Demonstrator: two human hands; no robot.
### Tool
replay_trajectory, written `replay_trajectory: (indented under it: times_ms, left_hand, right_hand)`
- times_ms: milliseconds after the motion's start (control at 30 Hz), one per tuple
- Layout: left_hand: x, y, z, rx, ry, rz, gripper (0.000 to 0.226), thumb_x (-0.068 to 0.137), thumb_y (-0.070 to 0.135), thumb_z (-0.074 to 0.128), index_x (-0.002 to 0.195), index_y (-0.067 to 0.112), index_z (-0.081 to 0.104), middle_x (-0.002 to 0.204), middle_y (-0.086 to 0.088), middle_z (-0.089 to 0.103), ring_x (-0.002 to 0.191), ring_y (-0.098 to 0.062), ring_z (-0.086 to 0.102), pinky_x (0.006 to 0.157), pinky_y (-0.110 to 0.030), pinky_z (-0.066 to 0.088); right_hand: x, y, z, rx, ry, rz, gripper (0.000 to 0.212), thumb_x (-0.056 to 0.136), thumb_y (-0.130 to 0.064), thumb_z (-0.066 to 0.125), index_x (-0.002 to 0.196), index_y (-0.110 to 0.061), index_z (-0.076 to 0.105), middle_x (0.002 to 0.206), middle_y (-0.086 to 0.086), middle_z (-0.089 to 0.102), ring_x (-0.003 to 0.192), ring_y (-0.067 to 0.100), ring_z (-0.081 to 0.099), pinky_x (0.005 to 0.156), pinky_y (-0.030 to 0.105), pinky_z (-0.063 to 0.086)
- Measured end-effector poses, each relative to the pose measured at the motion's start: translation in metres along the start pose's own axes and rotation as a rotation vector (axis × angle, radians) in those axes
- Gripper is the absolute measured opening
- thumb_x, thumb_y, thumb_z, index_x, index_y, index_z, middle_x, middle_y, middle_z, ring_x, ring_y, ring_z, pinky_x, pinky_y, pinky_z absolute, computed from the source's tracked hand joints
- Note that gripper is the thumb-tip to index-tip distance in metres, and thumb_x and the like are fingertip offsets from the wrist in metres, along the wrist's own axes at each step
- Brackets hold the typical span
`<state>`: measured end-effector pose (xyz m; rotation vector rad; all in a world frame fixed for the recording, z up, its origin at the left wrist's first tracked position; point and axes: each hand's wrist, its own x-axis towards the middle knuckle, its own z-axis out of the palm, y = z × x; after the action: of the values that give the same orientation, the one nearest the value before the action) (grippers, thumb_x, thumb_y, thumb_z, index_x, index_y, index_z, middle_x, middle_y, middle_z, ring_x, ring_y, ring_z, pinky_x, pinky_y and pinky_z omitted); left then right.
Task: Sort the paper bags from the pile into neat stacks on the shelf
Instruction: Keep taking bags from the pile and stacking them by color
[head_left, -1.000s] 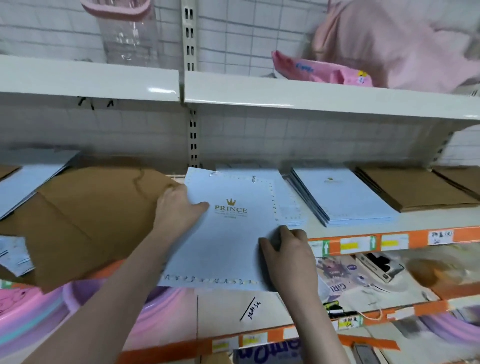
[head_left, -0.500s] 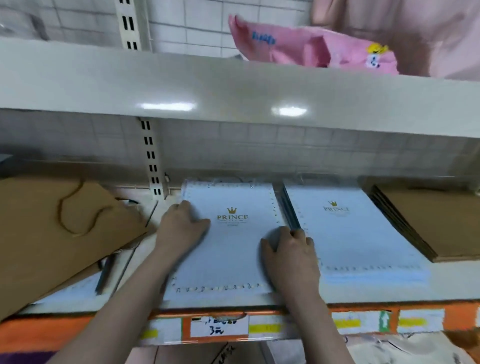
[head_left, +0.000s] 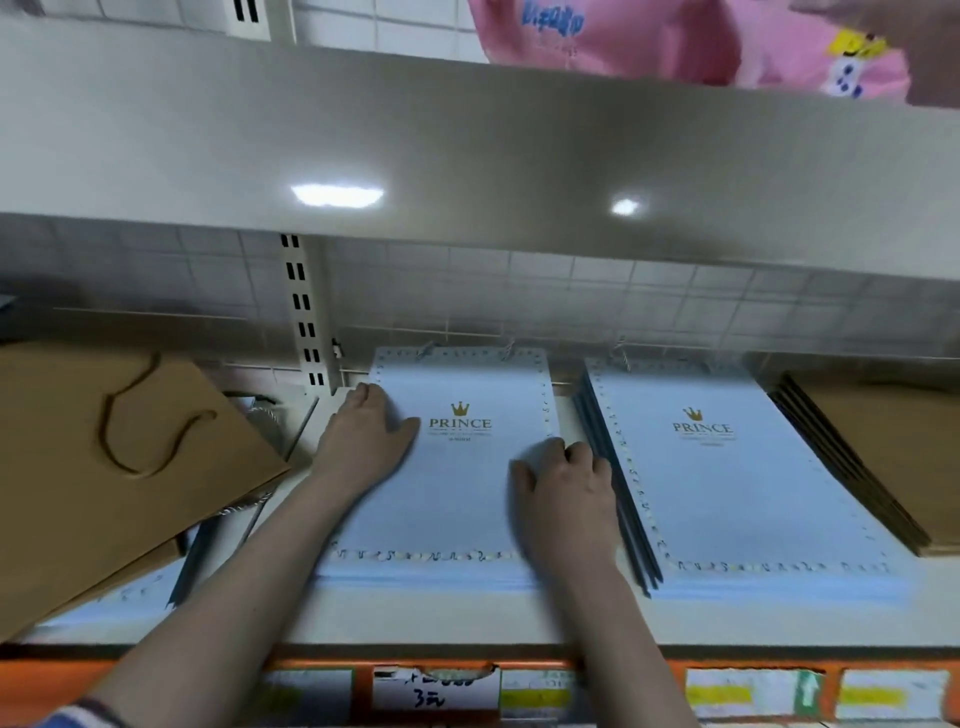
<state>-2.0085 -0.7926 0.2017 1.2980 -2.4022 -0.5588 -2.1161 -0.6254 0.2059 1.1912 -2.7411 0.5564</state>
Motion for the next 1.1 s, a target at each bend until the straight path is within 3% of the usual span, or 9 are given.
replay_trajectory:
  times_ms: [167, 300, 500, 733, 900, 1000, 1100]
  left_hand:
    - [0.003, 0.004, 0.001, 0.117, -0.018, 0.016, 0.066, 0.097, 0.042, 0.041, 0.141, -0.005, 0.027, 0.152, -0.02, 0.022, 0.14, -0.029, 0.022, 0.112, -0.037, 0.024]
    - [0.0, 0.007, -0.001, 0.184, -0.001, 0.009, 0.068, 0.097, 0.045, 0.037, 0.143, -0.004, 0.025, 0.152, -0.019, 0.024, 0.14, -0.03, 0.022, 0.114, -0.038, 0.022]
    - [-0.013, 0.008, -0.016, 0.201, 0.155, 0.054, 0.063, 0.095, 0.047, 0.042, 0.135, -0.001, 0.04, 0.141, -0.018, 0.04, 0.134, -0.03, 0.032, 0.109, -0.038, 0.029]
    - [-0.052, -0.003, -0.05, 0.322, 0.375, 0.02, 0.066, 0.096, 0.045, 0.041, 0.142, -0.002, 0.033, 0.15, -0.019, 0.03, 0.142, -0.029, 0.022, 0.115, -0.035, 0.016]
    - [-0.085, -0.04, -0.079, 0.379, 0.409, -0.074, 0.065, 0.094, 0.042, 0.047, 0.139, -0.004, 0.038, 0.147, -0.023, 0.034, 0.14, -0.033, 0.025, 0.115, -0.038, 0.017]
    - [-0.104, -0.065, -0.1, 0.408, 0.421, -0.134, 0.064, 0.094, 0.045, 0.044, 0.139, -0.001, 0.039, 0.148, -0.02, 0.034, 0.141, -0.031, 0.022, 0.115, -0.038, 0.016]
    - [-0.12, -0.095, -0.124, 0.422, 0.437, -0.188, 0.066, 0.094, 0.048, 0.041, 0.142, 0.003, 0.035, 0.15, -0.017, 0.03, 0.143, -0.029, 0.019, 0.116, -0.036, 0.013]
  right_hand:
    - [0.007, -0.002, -0.002, 0.018, -0.05, 0.024, 0.043, 0.099, -0.036, 0.032, 0.126, -0.005, 0.044, 0.123, 0.012, 0.048, 0.111, 0.027, 0.042, 0.087, 0.033, 0.037]
    - [0.007, -0.003, -0.001, -0.022, -0.036, 0.016, 0.042, 0.099, -0.038, 0.03, 0.124, -0.008, 0.045, 0.121, 0.009, 0.05, 0.108, 0.025, 0.045, 0.083, 0.032, 0.037]
    - [-0.001, -0.005, -0.008, -0.037, 0.06, -0.01, 0.055, 0.096, -0.051, 0.028, 0.13, -0.009, 0.041, 0.124, 0.008, 0.05, 0.112, 0.025, 0.046, 0.089, 0.035, 0.037]
    - [-0.005, -0.024, -0.012, 0.029, 0.022, -0.13, 0.064, 0.095, -0.051, 0.022, 0.135, -0.004, 0.038, 0.132, 0.012, 0.046, 0.125, 0.028, 0.038, 0.101, 0.037, 0.034]
    - [-0.022, -0.06, -0.008, 0.099, -0.101, -0.29, 0.063, 0.099, -0.047, 0.025, 0.149, -0.009, 0.017, 0.152, 0.008, 0.023, 0.142, 0.024, 0.016, 0.114, 0.034, 0.017]
    - [-0.033, -0.088, 0.002, 0.116, -0.097, -0.339, 0.061, 0.099, -0.045, 0.027, 0.144, -0.004, 0.028, 0.146, 0.014, 0.033, 0.137, 0.03, 0.026, 0.11, 0.04, 0.025]
    - [-0.047, -0.121, 0.015, 0.217, -0.037, -0.341, 0.057, 0.09, -0.039, 0.045, 0.123, 0.007, 0.055, 0.117, 0.026, 0.058, 0.112, 0.043, 0.052, 0.09, 0.048, 0.046]
